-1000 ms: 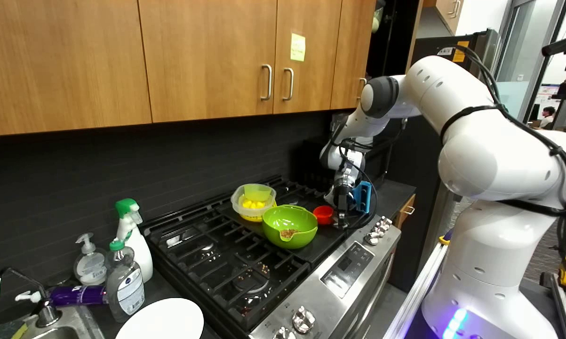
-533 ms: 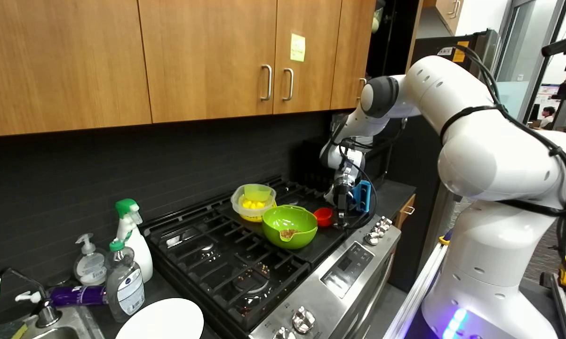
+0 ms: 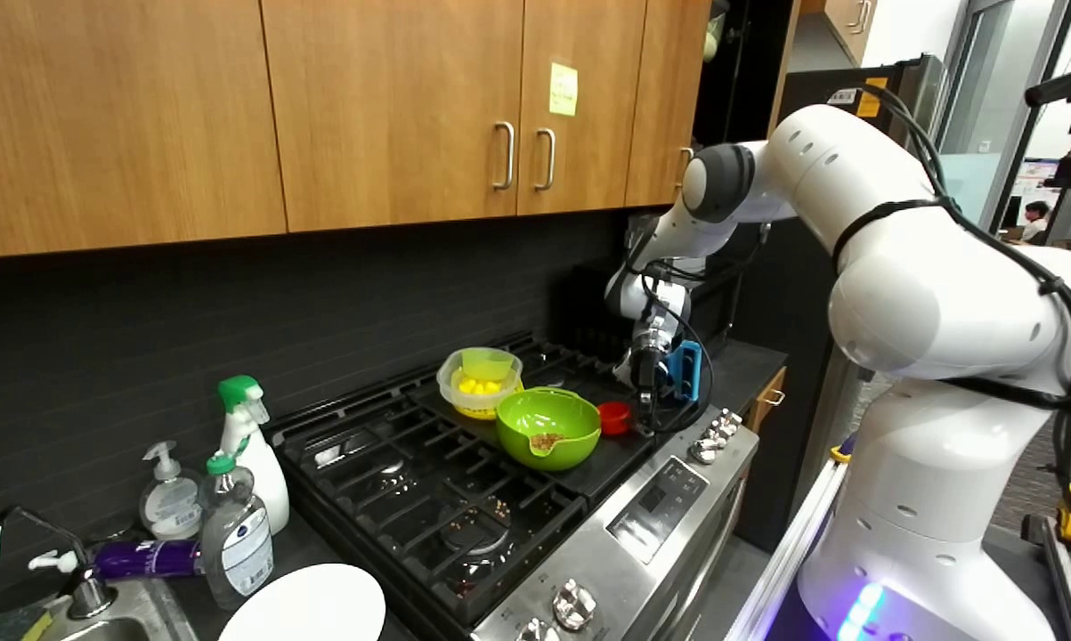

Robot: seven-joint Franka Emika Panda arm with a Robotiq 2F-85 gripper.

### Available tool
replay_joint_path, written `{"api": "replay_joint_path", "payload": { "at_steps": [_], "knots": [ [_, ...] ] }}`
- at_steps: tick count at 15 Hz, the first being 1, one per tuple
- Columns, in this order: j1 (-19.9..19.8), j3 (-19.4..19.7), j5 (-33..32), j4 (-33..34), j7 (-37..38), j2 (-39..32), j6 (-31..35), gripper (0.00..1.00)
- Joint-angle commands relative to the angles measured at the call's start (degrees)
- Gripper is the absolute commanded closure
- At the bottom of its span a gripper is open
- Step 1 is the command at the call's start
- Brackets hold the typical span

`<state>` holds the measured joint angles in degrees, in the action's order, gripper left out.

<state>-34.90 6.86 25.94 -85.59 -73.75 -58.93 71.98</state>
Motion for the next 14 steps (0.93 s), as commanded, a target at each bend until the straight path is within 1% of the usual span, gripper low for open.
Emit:
{"api": "replay_joint_path", "payload": {
  "at_steps": [1,3,4,5,6,8,9,14],
  "knots": [
    [-0.66,-0.74,-0.47,0.33,0.38,-0.16,0.01,0.48],
    [-0.66,-0.74,-0.47,0.34,0.38,-0.16,0.01,0.48],
    [-0.66,-0.74,-0.47,0.34,0.38,-0.16,0.01,0.23],
    [-0.54,-0.71,-0.43,0.28,0.56,-0.14,0.24,0.22],
    [-0.51,-0.75,-0.44,0.33,0.57,-0.16,0.15,0.18],
    [-0.19,-0.58,-0.43,0.23,1.26,-0.07,0.58,0.06],
    [0.00,-0.50,-0.73,0.32,1.47,-0.14,0.59,0.01],
    [0.03,-0.64,-0.22,0.80,2.61,-0.62,0.93,0.00]
  ]
}}
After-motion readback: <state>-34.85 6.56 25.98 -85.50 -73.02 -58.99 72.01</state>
